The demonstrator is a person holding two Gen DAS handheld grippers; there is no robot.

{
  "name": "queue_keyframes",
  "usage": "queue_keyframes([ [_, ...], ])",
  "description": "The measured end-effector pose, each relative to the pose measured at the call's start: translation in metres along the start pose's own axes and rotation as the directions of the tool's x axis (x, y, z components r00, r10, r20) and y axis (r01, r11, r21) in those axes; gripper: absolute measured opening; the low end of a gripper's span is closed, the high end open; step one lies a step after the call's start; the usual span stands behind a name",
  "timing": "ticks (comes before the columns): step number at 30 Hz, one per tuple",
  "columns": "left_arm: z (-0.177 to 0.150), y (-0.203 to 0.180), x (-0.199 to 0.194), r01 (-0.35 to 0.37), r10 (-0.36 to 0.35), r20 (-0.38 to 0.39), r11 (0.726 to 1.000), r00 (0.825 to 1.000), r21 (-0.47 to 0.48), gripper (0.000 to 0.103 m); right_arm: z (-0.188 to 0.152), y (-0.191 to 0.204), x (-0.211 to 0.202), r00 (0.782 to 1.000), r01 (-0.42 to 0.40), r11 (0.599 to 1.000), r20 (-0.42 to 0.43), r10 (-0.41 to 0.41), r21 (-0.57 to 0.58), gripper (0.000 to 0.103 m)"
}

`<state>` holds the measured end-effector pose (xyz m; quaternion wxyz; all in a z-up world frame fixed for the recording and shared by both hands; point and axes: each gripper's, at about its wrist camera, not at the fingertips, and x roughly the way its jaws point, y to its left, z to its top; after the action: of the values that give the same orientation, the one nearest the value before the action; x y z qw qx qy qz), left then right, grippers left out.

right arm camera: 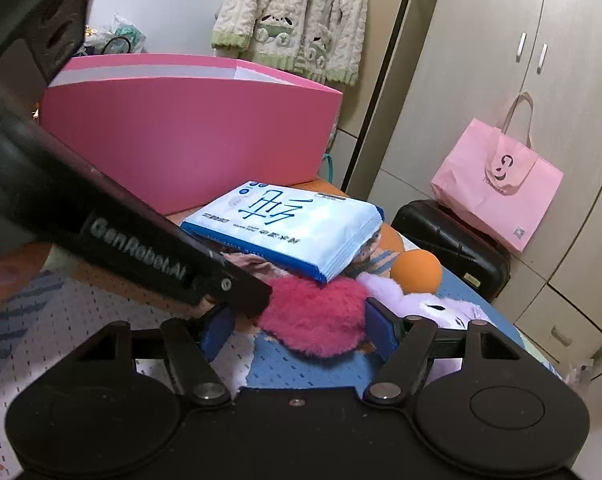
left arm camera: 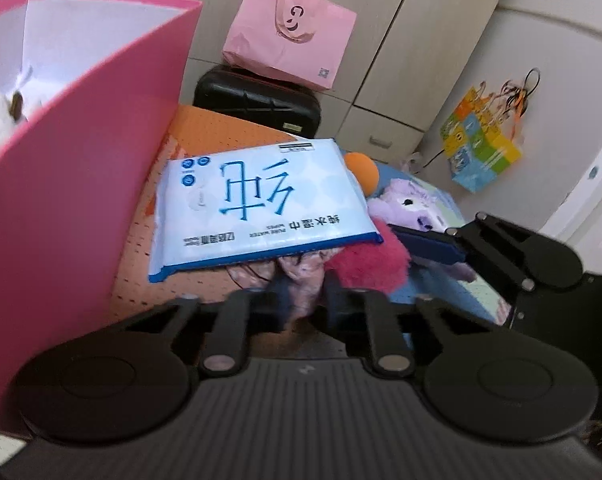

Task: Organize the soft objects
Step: 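Close the left tool on the floral cloth while the right tool grasps the pom-pom, then pull the floral cloth from under the wipes pack with the left tool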

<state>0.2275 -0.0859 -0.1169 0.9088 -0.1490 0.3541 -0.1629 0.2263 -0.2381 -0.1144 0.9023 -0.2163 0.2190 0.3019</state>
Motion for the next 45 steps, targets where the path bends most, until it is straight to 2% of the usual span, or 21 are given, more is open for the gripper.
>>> queue_keyframes([
  [3,-0.002,0.001,-0.002,0.002,-0.002,0.023,1.0,1.0,-0.012,0.003,-0.001,0.0,-0.003,1.0,0.007,1.0,0.009,-0.007,0.013,0.069],
  [7,-0.004,0.001,-0.007,0.035,-0.034,0.041,0.999,0.999,-0.017,0.003,-0.004,-0.004,-0.011,1.0,0.024,0.998,0.018,-0.025,0.058,0.05],
  [11,-0.005,0.0,-0.012,0.069,-0.068,0.043,0.997,0.997,-0.02,0.003,-0.007,-0.007,-0.022,0.999,0.014,0.991,0.047,-0.02,0.131,0.041],
  [19,-0.006,-0.006,-0.033,0.109,-0.111,0.071,0.993,0.991,0.032,0.003,-0.012,0.008,-0.046,0.994,0.078,0.982,0.065,-0.091,0.172,0.038],
  [26,-0.01,-0.006,-0.051,0.137,-0.145,0.094,0.987,0.985,0.085,0.001,-0.018,0.013,-0.062,0.992,0.108,0.961,0.029,-0.12,0.256,0.038],
  [31,-0.017,-0.006,-0.056,0.139,-0.146,0.076,0.985,0.986,0.098,0.001,-0.029,0.013,-0.072,0.989,0.14,0.946,0.006,-0.148,0.294,0.038],
  [32,-0.018,-0.005,-0.054,0.135,-0.142,0.068,0.986,0.988,0.096,0.004,-0.031,0.012,-0.073,0.988,0.148,0.943,0.004,-0.157,0.297,0.038],
  [35,-0.02,-0.003,-0.046,0.122,-0.125,0.023,0.987,0.992,0.1,0.005,-0.033,0.008,-0.077,0.985,0.165,0.935,-0.003,-0.173,0.314,0.038],
  [37,-0.023,-0.006,-0.042,0.12,-0.12,-0.001,0.985,0.993,0.126,0.016,-0.033,0.004,-0.079,0.986,0.157,0.931,-0.006,-0.164,0.329,0.038],
  [39,-0.025,-0.009,-0.039,0.089,-0.091,0.002,0.985,0.996,0.149,0.05,-0.035,0.002,-0.079,0.99,0.137,0.931,-0.01,-0.141,0.338,0.039],
  [41,-0.027,-0.014,-0.037,0.053,-0.058,0.022,0.981,0.998,0.186,0.062,-0.035,0.002,-0.077,0.991,0.131,0.938,-0.026,-0.13,0.322,0.041],
  [43,-0.028,-0.021,-0.034,-0.002,-0.008,0.043,0.974,0.999,0.229,0.07,-0.035,0.005,-0.076,0.991,0.135,0.945,-0.035,-0.13,0.299,0.044],
  [45,-0.028,-0.028,-0.03,-0.056,0.039,0.068,0.96,0.997,0.276,0.082,-0.035,0.006,-0.075,0.991,0.131,0.952,-0.037,-0.126,0.278,0.053],
])
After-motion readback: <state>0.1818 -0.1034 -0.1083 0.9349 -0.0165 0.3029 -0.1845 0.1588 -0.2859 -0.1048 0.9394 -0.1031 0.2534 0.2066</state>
